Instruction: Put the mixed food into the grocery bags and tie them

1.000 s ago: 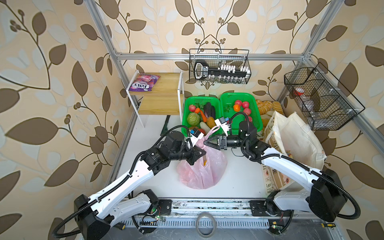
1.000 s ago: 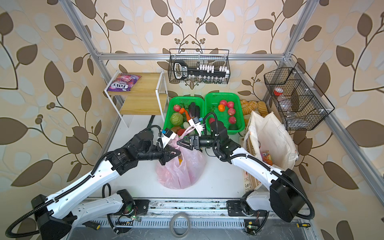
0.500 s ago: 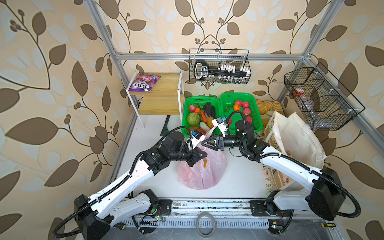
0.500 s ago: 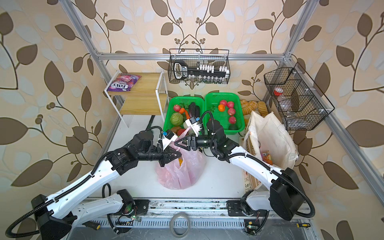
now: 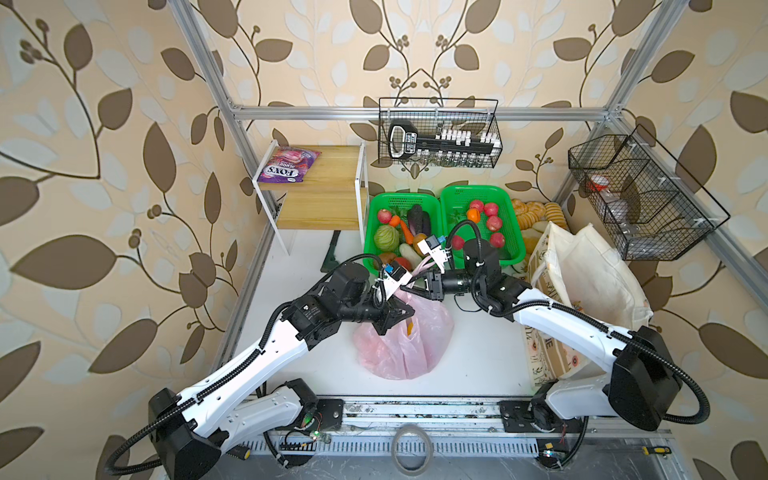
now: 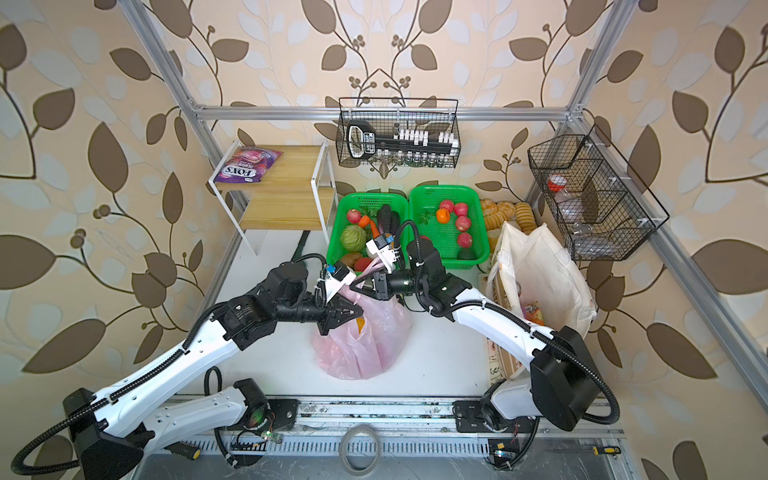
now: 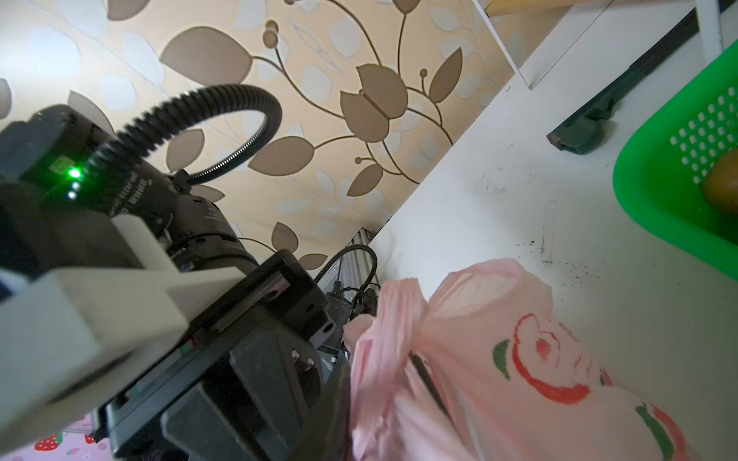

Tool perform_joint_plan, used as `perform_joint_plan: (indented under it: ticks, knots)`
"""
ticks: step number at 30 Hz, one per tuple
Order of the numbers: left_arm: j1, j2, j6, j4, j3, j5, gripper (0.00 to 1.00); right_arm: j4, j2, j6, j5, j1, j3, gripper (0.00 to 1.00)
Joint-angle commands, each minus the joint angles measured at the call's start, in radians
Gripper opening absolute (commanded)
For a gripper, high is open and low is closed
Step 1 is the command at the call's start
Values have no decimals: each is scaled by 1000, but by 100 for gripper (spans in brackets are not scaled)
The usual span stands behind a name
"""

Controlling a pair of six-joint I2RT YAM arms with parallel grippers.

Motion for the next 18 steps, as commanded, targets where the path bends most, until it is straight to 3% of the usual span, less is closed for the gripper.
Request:
perform_joint_plan:
  ticks: [1,3,7,11,15,18]
  knots:
    - [0,0,28,-16,14,23,18,31,-14,2,0,-2,23,11]
    - [0,-6,27,-29,32,25,32,36,-25,1,6,0,20,3]
    - [0,-47,-2,-42,106,28,57,36,-43,-21,25,2,10,0]
    - [0,-90,-14,-87,180,0,64,60,-43,-17,32,3,-5,0]
    - [2,-112,7,-180,231,-124,66,73,-43,-19,35,8,-5,0]
    - [2,-99,24,-254,261,-277,72,86,-47,-23,30,12,-6,0]
